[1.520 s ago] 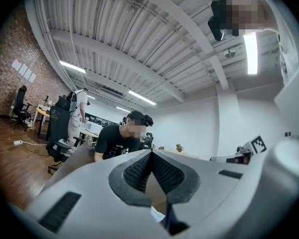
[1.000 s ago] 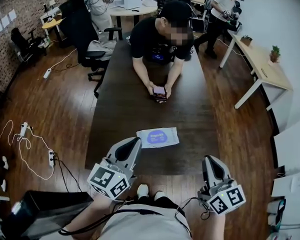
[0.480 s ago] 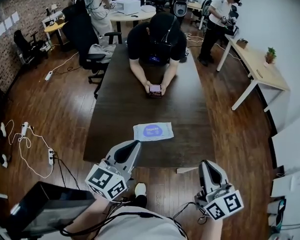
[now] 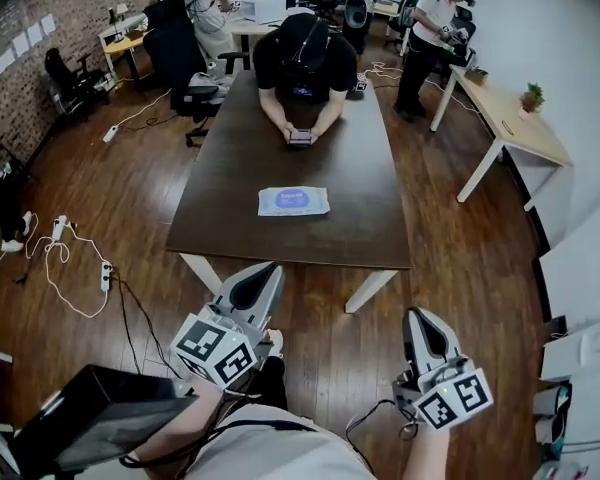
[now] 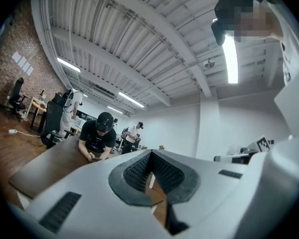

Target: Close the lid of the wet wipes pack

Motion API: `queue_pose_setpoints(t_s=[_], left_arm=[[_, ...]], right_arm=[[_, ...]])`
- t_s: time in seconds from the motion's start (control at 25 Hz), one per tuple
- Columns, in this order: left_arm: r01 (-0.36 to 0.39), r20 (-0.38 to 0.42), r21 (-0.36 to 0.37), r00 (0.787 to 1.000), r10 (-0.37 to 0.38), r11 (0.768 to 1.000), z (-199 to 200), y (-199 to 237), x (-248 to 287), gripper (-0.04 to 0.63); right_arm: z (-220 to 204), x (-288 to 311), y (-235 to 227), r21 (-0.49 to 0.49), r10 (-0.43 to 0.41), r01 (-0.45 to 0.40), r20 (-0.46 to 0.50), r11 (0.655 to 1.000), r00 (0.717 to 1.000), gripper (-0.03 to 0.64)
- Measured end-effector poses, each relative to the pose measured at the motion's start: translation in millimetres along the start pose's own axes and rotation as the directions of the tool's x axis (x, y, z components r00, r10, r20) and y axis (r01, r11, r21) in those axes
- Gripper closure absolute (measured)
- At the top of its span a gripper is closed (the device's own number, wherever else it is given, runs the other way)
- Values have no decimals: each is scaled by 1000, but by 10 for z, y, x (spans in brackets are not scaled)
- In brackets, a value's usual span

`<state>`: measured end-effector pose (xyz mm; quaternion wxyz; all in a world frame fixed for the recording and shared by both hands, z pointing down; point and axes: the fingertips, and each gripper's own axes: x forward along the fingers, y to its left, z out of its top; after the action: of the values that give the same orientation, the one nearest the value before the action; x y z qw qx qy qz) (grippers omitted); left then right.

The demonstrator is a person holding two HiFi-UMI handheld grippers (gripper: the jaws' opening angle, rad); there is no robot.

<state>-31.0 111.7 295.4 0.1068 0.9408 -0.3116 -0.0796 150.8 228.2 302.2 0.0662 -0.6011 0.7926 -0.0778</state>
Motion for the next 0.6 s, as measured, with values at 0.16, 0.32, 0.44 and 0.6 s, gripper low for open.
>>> queue_pose_setpoints(t_s=[0.16, 0.32, 0.44, 0.6], left_arm=[[3, 12, -13, 1000, -3, 1000, -85, -574, -477, 597], [-34, -16, 10, 999, 34, 999, -54, -985, -852, 597], [-42, 7, 20, 999, 42, 999, 27, -1094, -1084, 597], [-58, 34, 42, 998, 57, 997, 181, -1211, -1282, 597]], right_arm=[[-75, -636, 181, 16, 18, -18, 3, 1000, 1000, 608], [8, -1070, 330, 1, 47, -47, 16, 999, 999, 608], [51, -1218, 490, 1, 74, -74, 27, 997, 997, 607], [101, -1313, 680, -13, 107, -107, 32, 994, 994, 608]])
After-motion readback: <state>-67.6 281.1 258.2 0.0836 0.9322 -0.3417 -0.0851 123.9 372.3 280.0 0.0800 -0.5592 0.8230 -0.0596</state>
